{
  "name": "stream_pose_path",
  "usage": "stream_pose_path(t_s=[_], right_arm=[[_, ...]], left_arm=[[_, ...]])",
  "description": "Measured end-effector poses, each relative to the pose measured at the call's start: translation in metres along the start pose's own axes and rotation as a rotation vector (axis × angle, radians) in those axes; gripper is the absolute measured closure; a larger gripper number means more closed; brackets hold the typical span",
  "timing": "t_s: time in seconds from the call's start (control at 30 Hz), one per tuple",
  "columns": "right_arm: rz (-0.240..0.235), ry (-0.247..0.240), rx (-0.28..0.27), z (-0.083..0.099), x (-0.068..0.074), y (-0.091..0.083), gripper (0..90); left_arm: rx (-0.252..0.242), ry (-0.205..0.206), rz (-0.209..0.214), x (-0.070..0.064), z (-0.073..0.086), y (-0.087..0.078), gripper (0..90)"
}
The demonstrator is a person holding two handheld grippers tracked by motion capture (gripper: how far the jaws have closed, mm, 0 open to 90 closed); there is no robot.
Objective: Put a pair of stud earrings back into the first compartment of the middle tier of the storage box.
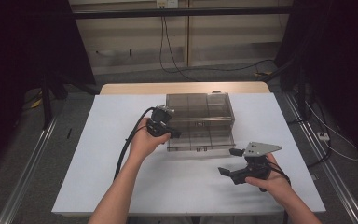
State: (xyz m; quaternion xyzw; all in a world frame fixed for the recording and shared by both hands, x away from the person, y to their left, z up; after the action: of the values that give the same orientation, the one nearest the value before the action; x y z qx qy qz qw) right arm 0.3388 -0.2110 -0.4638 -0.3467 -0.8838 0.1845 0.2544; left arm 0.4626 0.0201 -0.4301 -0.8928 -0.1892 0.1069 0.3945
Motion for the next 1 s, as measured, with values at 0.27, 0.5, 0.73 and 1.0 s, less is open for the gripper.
stream_pose_path(t_s=[0.27,0.5,0.73,1.0], right_arm=[[-0.001,0.002,0.000,0.000,0.000,0.000,14.7],[-0.001,0.001,0.001,0.001,0.000,0.000,14.7],[-0.001,0.002,0.005,0.001,0.001,0.002,14.7],[-0.003,0.001,0.005,0.001,0.002,0.003,14.7]], left_arm=[[-0.035,0.004,-0.002,-0.002,-0.001,-0.010,66.6],[-0.070,-0.004,0.023,-0.006,0.009,-0.028,56.4],[-0.079,-0.021,0.032,-0.012,0.023,-0.045,45.7],[-0.113,-0.022,0.008,-0.013,0.037,-0.058,36.4]])
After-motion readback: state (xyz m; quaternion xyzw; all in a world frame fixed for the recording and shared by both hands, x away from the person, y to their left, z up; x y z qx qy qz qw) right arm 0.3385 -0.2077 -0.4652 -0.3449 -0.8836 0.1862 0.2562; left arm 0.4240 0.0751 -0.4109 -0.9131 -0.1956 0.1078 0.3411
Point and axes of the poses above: each handheld gripper's, and its own axes: y roughly forward along the jaws, z roughly out of its underside, x roughly to its left, the point moved 6 cm from there along y, roughly forward along the jaws, and after that the axes turned 15 degrees about y, right-handed, at the moved point
